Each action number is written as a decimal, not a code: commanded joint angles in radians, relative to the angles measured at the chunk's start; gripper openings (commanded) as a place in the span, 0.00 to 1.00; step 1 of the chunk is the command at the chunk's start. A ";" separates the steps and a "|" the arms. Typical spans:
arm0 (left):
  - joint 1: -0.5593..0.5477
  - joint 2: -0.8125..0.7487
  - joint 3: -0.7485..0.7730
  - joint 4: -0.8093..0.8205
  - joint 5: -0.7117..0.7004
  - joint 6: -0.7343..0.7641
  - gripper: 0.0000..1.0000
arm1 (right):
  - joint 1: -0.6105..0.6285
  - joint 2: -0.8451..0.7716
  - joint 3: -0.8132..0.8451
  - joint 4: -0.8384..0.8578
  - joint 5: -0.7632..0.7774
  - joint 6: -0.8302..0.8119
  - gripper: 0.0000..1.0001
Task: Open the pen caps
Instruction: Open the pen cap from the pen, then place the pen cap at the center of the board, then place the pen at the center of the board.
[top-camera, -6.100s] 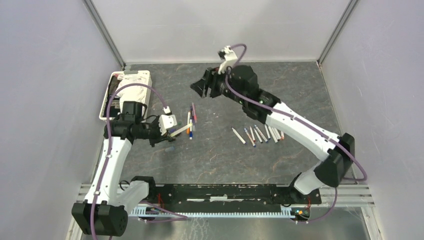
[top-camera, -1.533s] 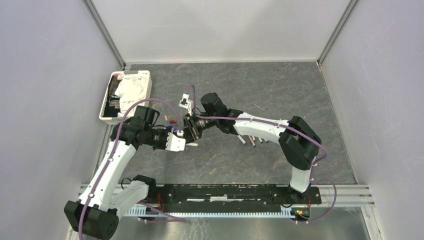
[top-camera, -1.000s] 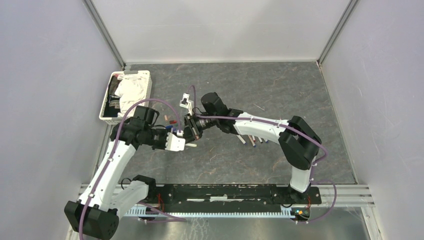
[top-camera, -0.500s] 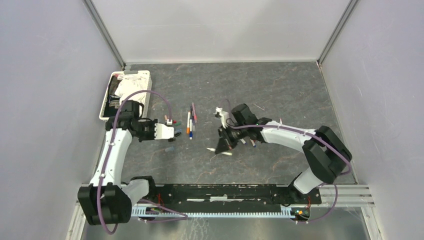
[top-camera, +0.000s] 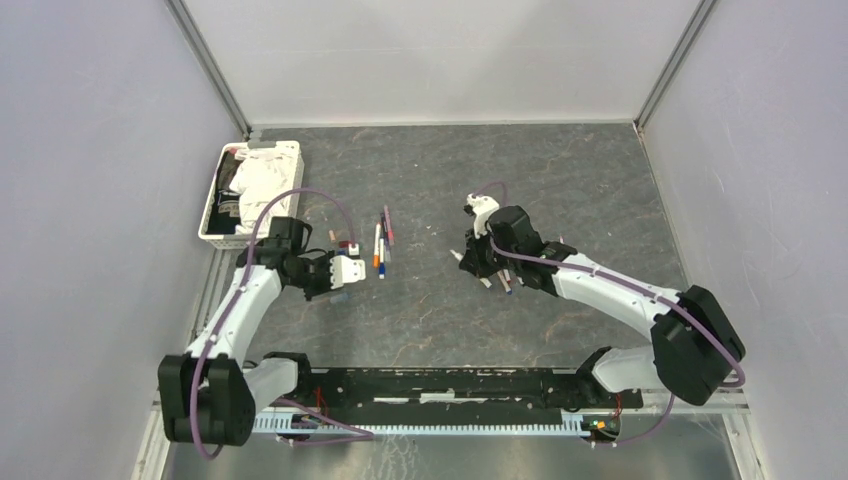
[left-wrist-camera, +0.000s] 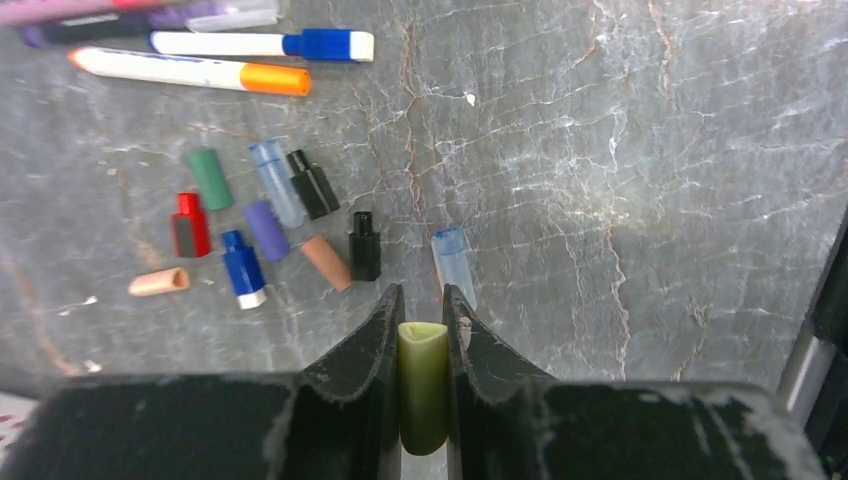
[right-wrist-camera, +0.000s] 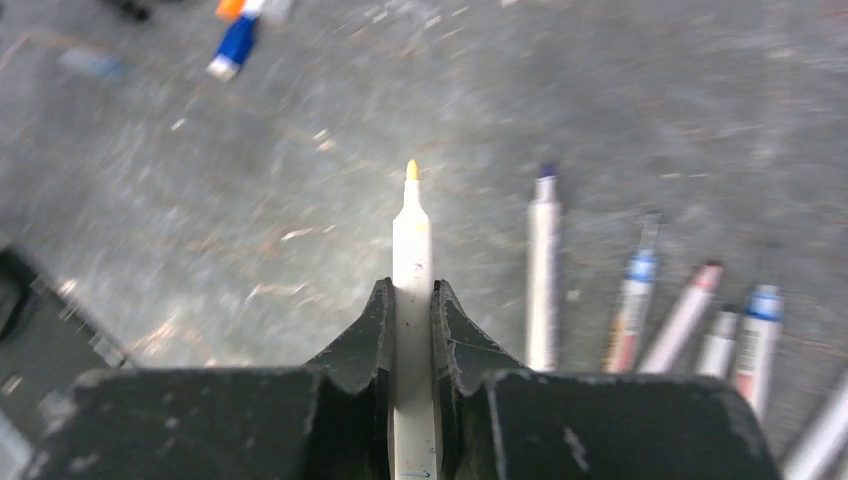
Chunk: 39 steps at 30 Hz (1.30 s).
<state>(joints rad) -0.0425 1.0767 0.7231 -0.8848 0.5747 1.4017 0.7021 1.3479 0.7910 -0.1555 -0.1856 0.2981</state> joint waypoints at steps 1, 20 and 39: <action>-0.021 0.092 -0.034 0.200 -0.030 -0.156 0.18 | -0.007 -0.014 -0.044 0.126 0.346 0.007 0.00; -0.099 0.251 -0.056 0.392 -0.130 -0.292 0.45 | -0.025 0.159 -0.148 0.326 0.440 0.050 0.00; -0.071 0.169 0.304 0.081 0.013 -0.594 0.82 | -0.025 0.167 -0.196 0.339 0.476 0.079 0.30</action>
<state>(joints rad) -0.1322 1.2636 0.9440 -0.7372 0.5400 0.9661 0.6800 1.5379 0.6071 0.1776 0.2562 0.3588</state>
